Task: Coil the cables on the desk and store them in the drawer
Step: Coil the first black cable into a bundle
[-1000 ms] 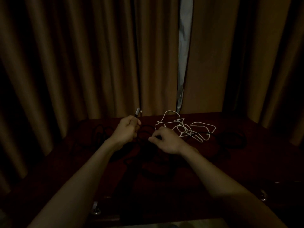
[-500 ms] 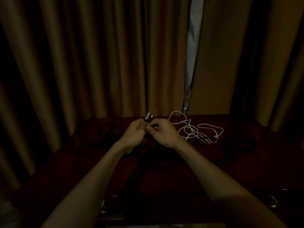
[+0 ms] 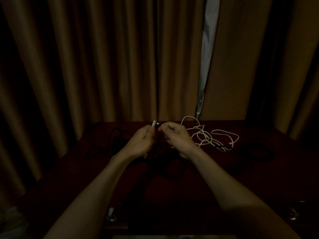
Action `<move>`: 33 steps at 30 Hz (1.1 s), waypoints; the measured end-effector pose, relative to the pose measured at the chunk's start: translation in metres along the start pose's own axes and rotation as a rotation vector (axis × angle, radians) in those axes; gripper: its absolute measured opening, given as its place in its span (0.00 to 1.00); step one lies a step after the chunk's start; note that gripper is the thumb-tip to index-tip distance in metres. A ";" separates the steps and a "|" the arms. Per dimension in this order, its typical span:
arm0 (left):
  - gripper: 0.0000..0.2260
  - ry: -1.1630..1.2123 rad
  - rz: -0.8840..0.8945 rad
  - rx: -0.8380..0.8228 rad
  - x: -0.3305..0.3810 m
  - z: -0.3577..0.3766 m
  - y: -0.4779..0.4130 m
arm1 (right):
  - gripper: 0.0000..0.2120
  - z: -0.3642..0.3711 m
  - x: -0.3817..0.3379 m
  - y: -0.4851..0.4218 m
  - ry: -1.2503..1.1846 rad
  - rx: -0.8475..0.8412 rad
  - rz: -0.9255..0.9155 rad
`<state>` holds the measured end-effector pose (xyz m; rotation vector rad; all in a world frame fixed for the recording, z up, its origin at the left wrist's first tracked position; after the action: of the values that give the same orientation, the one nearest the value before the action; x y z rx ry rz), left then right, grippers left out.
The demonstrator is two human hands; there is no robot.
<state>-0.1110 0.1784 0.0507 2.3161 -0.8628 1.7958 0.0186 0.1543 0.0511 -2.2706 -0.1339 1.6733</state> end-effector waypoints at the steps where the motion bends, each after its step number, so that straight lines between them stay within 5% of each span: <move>1: 0.16 -0.008 0.024 0.004 0.001 0.000 0.000 | 0.12 0.000 -0.003 0.000 0.012 0.023 -0.021; 7: 0.12 0.230 -0.098 0.030 -0.008 0.003 -0.003 | 0.12 0.006 -0.002 0.001 -0.046 0.058 -0.010; 13: 0.15 0.263 -0.137 0.066 -0.010 -0.006 0.001 | 0.12 0.018 0.000 0.000 -0.049 -0.084 0.074; 19: 0.16 0.427 -0.127 0.337 -0.006 -0.035 -0.003 | 0.14 0.027 0.006 0.005 -0.081 -0.217 0.136; 26: 0.11 0.469 -0.147 0.263 -0.002 -0.023 0.000 | 0.12 0.019 -0.015 -0.002 0.312 0.054 -0.156; 33: 0.13 0.618 -0.111 0.272 0.005 -0.009 0.002 | 0.12 0.031 -0.016 0.002 0.457 0.093 -0.236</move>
<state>-0.1188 0.1780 0.0571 1.6873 -0.4036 2.4803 -0.0162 0.1543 0.0565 -2.3909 -0.2031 0.9961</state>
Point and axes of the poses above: each hand's wrist, its own y-axis away from the middle knuckle, its own z-axis out of the palm, x = y × z, the point moved 7 cm from there along -y, towards the middle knuckle, and after that the axes turned 9 degrees about y, right-handed, at the moved point
